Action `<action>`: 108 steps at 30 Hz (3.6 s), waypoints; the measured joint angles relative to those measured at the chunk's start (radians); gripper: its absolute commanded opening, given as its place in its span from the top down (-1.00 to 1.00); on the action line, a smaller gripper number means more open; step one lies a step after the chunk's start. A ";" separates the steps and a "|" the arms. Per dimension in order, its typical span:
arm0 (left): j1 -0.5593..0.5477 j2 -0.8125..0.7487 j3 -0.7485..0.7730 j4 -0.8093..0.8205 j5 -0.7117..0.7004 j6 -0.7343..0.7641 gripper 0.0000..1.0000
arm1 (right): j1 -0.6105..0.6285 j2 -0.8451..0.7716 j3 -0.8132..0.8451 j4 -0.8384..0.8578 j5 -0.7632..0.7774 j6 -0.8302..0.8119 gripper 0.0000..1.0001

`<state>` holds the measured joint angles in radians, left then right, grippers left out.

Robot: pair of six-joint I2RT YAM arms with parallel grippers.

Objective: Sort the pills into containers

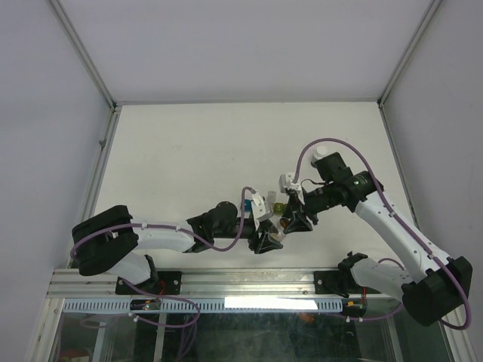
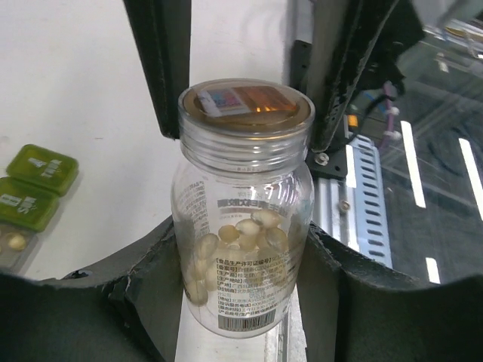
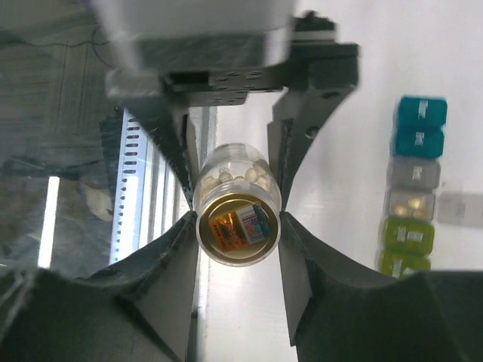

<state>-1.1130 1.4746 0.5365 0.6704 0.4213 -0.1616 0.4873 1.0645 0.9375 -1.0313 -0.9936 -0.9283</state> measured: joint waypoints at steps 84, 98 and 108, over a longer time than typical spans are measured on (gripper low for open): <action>-0.061 0.028 0.183 -0.192 -0.327 0.133 1.00 | -0.063 -0.052 0.111 -0.003 0.243 0.328 0.59; -0.085 0.123 0.288 -0.217 -0.609 0.060 1.00 | -0.200 -0.035 0.148 0.074 0.280 0.573 -0.98; -0.083 -0.036 0.086 -0.171 -0.378 -0.014 1.00 | -0.220 -0.298 0.089 0.037 0.151 0.397 -0.95</action>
<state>-1.1961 1.4387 0.6228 0.4995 0.0429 -0.1757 0.2676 0.7662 1.0264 -0.9943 -0.8429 -0.5308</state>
